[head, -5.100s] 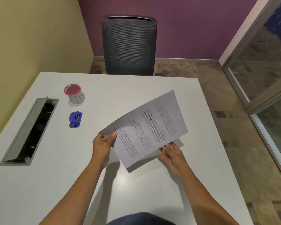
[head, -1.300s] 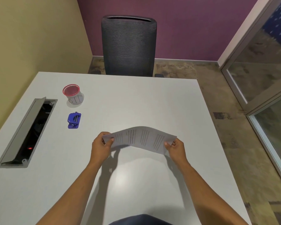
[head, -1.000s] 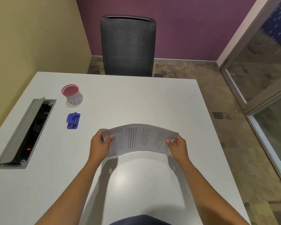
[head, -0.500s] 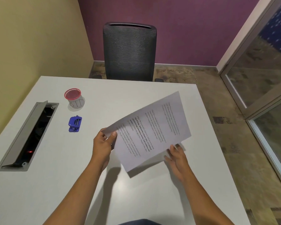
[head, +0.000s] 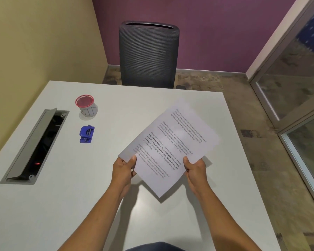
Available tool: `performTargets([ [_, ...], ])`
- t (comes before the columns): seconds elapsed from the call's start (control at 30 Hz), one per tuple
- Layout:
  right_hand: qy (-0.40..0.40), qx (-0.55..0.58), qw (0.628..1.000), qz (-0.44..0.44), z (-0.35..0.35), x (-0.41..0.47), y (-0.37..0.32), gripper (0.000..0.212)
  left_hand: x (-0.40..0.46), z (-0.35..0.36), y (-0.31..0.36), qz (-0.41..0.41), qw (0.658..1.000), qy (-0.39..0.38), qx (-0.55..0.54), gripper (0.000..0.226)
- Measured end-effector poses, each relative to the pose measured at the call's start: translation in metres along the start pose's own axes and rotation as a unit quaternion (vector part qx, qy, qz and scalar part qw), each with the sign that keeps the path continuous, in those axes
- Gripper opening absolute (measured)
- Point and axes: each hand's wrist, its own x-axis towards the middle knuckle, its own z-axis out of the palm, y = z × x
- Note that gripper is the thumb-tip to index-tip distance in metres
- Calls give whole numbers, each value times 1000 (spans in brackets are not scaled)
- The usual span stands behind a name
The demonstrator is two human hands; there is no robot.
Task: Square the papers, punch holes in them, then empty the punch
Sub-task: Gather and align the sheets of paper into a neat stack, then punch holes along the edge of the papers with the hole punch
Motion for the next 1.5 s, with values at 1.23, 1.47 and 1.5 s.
performTargets([
  [1.23,-131,-200,969,61,40,100,42,33,188,-130,41,16,939,261,222,11],
  [1.47,-119,-203,968,91,45,120,54,32,245,-158,56,23,890,336,306,32],
  [1.5,-120,-201,968,92,45,122,55,32,250,-159,56,21,888,335,313,36],
])
